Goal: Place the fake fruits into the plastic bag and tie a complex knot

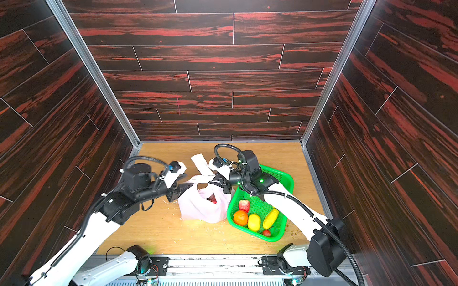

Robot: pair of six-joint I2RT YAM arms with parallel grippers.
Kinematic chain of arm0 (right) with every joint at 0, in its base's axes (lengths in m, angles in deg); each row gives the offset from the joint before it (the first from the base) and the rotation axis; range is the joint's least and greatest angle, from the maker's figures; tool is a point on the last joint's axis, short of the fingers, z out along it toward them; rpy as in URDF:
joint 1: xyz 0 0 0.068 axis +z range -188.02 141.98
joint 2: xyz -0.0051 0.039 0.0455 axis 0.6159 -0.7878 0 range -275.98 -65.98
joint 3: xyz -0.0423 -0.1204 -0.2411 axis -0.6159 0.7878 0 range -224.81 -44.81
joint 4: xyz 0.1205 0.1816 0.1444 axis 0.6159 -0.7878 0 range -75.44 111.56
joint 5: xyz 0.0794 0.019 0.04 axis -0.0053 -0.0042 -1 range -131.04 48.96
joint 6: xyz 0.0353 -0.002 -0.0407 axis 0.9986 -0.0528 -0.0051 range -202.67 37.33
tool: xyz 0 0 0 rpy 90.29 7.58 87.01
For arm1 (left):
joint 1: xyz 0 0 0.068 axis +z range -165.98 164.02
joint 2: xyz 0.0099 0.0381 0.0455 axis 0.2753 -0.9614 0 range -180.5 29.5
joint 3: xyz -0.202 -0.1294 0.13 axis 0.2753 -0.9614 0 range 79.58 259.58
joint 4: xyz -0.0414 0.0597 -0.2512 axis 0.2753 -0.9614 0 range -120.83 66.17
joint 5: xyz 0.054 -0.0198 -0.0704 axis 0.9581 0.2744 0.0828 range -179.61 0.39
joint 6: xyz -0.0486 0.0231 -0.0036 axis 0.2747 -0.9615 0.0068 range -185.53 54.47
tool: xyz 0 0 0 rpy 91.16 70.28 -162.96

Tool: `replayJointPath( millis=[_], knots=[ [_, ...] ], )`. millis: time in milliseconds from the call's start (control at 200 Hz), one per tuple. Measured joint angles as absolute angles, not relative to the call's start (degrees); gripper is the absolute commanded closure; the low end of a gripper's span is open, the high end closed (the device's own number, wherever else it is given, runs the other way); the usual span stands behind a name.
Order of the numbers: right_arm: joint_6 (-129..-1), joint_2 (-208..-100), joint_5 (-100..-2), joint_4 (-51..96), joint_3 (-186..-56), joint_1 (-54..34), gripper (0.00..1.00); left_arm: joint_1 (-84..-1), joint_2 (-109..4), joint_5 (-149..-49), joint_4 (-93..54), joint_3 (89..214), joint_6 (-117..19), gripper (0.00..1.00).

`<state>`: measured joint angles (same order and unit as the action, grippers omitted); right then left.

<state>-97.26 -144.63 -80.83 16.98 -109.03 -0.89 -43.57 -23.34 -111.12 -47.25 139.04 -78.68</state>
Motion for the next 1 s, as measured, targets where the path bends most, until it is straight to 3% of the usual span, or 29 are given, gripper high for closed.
replayJointPath(
  millis=[230,566,997],
  knots=[
    [-96.73,-144.63,-80.90,17.99,-109.01,-0.89,1.00,-35.09,-23.51,-113.92,-38.88,139.02,-65.57,0.36],
    [-96.49,-144.63,-81.95,19.43,-108.36,-0.89,1.00,-32.10,-37.72,-116.39,-29.55,139.00,-48.34,0.32],
    [-96.21,-144.48,-84.63,21.90,-106.43,-0.89,1.00,-32.78,-51.08,-139.04,-1.11,138.93,-35.86,0.28]
  ],
)
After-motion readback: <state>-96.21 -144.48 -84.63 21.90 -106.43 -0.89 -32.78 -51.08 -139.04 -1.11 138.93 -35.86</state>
